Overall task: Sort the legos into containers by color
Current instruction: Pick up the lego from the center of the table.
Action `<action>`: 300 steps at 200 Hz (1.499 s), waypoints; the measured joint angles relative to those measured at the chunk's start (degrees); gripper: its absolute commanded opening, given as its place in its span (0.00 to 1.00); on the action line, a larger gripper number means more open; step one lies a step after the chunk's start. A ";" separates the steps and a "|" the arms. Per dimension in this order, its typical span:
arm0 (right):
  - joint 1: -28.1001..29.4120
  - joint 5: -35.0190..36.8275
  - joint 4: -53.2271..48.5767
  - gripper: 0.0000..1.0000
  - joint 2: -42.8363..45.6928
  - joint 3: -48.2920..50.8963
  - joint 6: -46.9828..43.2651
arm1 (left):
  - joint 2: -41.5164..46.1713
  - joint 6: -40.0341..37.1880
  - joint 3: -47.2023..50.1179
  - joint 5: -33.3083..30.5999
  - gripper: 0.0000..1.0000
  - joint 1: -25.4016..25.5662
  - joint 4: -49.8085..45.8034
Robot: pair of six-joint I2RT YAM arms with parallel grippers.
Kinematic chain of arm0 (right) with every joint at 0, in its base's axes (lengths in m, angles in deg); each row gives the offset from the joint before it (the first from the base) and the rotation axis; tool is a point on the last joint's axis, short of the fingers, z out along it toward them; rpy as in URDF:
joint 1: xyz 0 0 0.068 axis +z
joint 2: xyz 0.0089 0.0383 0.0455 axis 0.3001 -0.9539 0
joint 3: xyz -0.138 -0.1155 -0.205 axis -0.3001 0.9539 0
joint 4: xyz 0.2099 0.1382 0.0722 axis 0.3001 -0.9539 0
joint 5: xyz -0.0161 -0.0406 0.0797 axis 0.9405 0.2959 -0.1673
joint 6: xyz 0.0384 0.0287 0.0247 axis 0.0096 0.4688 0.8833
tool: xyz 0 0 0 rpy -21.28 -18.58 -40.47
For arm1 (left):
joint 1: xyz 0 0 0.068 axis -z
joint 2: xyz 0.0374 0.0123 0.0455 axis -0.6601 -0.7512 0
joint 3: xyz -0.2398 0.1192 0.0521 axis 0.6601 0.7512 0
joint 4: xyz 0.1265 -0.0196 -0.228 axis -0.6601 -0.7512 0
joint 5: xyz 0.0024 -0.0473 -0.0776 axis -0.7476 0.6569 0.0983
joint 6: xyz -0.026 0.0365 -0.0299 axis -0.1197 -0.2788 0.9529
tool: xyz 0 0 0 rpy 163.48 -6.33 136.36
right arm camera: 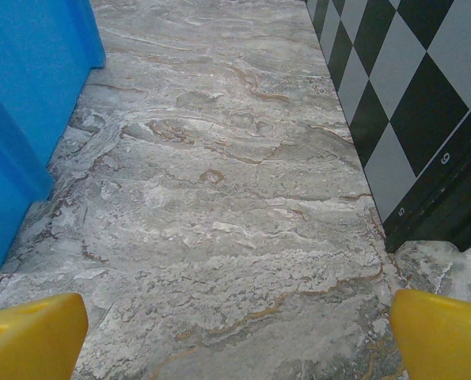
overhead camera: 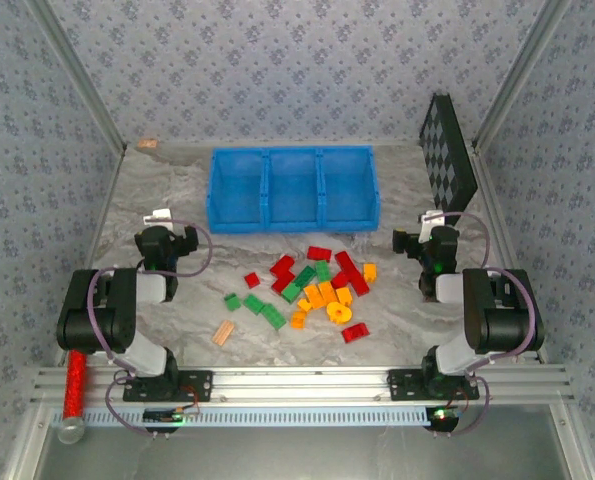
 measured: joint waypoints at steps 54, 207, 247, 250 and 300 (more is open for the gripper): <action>0.00 0.00 0.00 1.00 0.00 0.00 0.00 | 0.00 0.00 0.00 0.00 1.00 0.00 0.00; 10.14 3.80 -48.24 0.98 20.55 -22.60 11.56 | 8.59 -1.84 -30.60 -6.80 1.00 10.16 -42.88; 14.19 2.64 -63.21 0.89 18.67 -24.44 25.81 | 14.47 -1.49 -37.53 -2.67 1.00 13.79 -56.37; 14.51 2.34 -63.98 0.89 18.34 -24.44 26.77 | 14.71 -1.51 -37.97 -2.29 1.00 14.03 -57.20; 20.17 0.15 -69.29 0.83 12.02 -24.41 36.50 | 15.37 -1.51 -43.93 3.96 1.00 18.51 -68.76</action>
